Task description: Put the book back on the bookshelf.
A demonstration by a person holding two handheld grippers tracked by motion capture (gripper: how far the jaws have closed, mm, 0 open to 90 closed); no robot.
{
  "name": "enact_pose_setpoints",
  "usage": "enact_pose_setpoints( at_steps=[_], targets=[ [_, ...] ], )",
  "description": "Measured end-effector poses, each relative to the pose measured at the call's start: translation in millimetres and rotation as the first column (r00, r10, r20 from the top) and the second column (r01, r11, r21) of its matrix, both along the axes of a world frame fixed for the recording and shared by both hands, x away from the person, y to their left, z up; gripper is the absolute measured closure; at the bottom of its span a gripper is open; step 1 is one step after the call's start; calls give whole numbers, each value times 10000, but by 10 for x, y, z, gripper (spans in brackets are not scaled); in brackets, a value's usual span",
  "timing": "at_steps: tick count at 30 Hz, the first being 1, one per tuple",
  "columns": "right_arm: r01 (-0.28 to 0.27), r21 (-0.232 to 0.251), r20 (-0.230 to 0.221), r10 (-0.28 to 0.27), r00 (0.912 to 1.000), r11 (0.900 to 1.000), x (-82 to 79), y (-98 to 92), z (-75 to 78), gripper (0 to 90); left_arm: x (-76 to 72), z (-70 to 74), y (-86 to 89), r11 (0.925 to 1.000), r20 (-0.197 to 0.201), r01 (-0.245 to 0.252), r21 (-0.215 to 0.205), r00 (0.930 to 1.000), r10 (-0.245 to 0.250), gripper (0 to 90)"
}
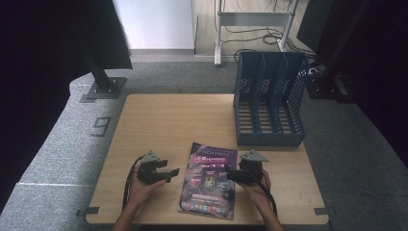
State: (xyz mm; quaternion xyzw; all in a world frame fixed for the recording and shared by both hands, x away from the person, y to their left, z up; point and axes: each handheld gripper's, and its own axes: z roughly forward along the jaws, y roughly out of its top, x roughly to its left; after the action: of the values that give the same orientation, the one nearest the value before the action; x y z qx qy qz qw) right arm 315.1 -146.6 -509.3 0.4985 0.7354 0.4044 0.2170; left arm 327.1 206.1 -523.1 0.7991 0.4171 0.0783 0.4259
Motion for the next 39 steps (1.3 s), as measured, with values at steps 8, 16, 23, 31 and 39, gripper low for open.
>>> enact_pose_setpoints(
  at_steps=[8,16,23,31,39],
  targets=[
    [-110,525,-181,120,9998,9986,-9,92,-78,152,-18,-19,-77,9998,-3,151,121,9999,-151,298],
    [-282,359,-426,297,9987,9990,-22,150,-184,153,-16,-1,-63,9998,9,167,-54,9999,-167,298],
    [-563,-139,-718,552,9959,9983,-44,252,-297,150,-28,-27,-118,9996,-41,277,92,9996,-276,297],
    [-692,-334,-810,663,9945,9970,-46,321,-366,147,-29,-81,-225,9985,-136,450,325,9989,-446,297],
    [-673,-448,-784,636,9949,9967,-38,331,-372,145,-40,-104,-289,9982,-196,457,377,9988,-449,294]
  ],
)
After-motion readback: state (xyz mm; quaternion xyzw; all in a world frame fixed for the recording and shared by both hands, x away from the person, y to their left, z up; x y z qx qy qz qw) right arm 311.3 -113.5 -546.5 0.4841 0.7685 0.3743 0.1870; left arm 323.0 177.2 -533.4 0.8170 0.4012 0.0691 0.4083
